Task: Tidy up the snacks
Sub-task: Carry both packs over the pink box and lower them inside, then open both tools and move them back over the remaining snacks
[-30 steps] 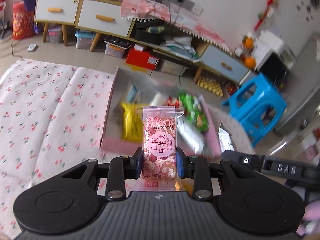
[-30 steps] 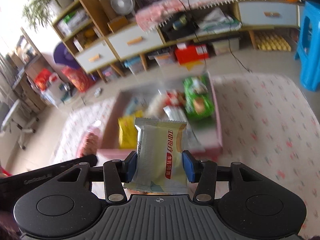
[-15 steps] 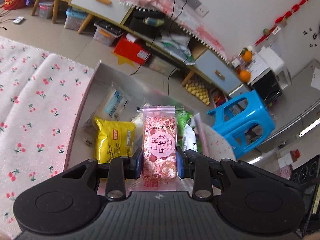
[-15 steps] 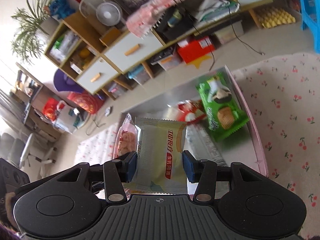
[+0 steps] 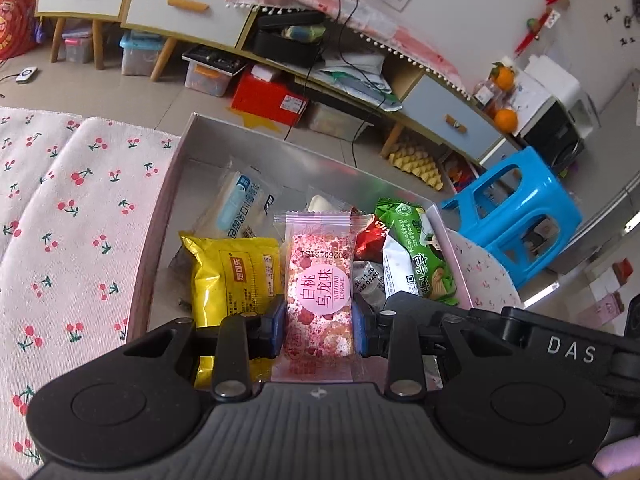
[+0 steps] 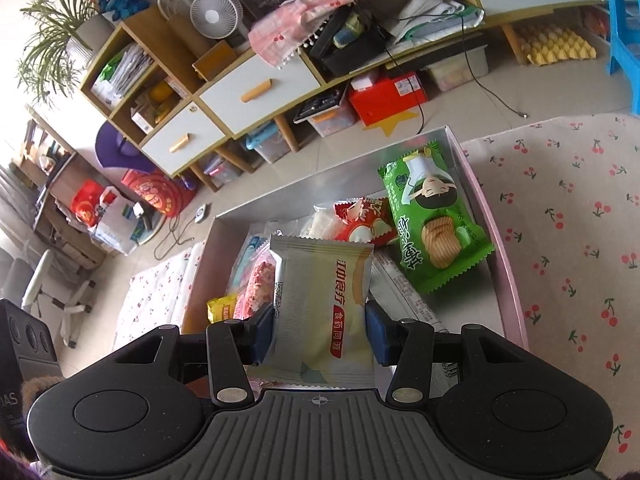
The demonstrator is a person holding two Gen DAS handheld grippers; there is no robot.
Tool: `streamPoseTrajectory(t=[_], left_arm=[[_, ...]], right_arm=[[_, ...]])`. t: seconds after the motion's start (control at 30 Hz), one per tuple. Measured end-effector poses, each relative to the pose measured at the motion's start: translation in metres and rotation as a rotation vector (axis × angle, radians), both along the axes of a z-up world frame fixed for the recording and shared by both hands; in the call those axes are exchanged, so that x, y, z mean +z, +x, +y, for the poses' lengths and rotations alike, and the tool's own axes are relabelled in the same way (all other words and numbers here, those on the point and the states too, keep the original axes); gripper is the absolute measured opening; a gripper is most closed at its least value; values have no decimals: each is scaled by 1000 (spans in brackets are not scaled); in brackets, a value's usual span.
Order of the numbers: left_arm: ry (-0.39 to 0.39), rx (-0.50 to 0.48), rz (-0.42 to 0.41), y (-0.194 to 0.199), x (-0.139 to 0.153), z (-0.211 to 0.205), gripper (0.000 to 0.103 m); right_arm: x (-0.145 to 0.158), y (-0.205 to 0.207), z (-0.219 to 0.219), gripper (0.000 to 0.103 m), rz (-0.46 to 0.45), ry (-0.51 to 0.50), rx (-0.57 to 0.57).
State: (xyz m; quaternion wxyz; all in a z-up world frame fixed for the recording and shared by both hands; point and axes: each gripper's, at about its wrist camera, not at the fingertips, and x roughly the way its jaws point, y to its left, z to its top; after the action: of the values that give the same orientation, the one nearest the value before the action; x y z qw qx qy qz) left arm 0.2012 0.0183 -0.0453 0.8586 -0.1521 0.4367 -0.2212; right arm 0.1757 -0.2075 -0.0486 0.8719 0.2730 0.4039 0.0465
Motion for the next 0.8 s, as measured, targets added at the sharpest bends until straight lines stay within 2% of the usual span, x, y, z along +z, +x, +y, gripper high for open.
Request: streamPoseTrajectory(t=[0.17, 0.3, 0.43, 0.5, 0.57, 0.8], left_arm=[[7, -17, -10, 0, 2, 3, 31], [16, -23, -32, -3, 6, 3, 45], [41, -25, -57, -8, 13, 1, 66], [56, -19, -59, -11, 18, 0, 71], [62, -17, -56, -16, 23, 0, 76], [127, 22, -57, -46, 42, -1, 96]], right_arm=[[3, 0, -2, 50, -12, 12, 4], [9, -2, -7, 56, -16, 36, -2], [16, -8, -14, 61, -17, 61, -16], [22, -12, -15, 63, -12, 68, -23], [28, -19, -16, 70, -9, 65, -22], [49, -49, -13, 82, 26, 6, -21]])
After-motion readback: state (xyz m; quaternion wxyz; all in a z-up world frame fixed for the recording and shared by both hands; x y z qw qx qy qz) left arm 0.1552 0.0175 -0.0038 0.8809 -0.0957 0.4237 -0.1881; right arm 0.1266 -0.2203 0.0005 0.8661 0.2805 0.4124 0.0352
